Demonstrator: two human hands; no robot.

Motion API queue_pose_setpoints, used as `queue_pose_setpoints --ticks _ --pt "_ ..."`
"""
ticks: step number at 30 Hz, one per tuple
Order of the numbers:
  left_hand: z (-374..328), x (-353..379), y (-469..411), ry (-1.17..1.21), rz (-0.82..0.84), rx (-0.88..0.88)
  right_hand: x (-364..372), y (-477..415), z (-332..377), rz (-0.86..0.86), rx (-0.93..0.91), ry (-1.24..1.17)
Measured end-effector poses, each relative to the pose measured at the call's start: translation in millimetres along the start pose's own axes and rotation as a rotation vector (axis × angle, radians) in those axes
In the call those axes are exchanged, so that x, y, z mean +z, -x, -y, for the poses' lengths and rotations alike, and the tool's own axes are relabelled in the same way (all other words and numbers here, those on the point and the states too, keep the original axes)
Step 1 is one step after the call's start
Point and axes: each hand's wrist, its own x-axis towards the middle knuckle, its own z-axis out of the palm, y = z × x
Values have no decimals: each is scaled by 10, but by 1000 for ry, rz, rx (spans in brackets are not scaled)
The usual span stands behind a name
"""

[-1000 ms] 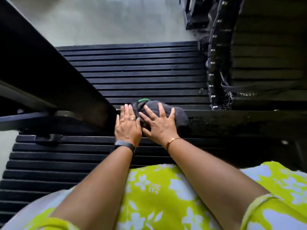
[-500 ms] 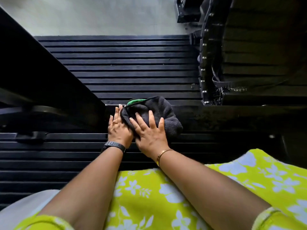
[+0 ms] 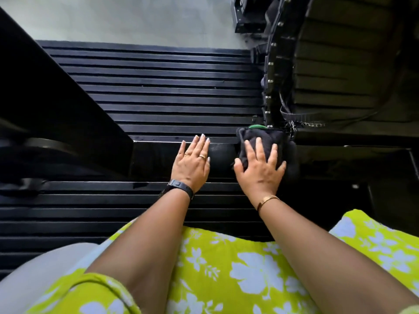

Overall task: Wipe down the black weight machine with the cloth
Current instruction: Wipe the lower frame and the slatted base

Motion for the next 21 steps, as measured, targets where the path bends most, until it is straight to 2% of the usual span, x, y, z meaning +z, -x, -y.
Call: queue_pose_setpoints --ticks 2,5,10,12,14,16,19,21 --pt "-73 29 -60 22 -7 -38 -30 -41 94 33 -76 38" --pt "-111 54 -94 30 -26 -73 -39 -89 26 81 -284 117" --pt "-114 115 -107 26 -35 -67 -100 -208 -371 82 -552 213" --pt "-114 140 -115 41 -70 -67 -104 -248 -557 83 -595 231" --pt "-116 161 -136 58 -85 -60 -118 -299 -698 95 -496 200" --pt "-108 175 -148 57 -83 -62 -121 -318 -698 76 -298 165" --pt "-97 163 -141 43 -68 -59 -134 -346 -427 55 -47 99" --pt "-89 152 -140 41 -54 -63 -122 -337 -185 46 31 61"
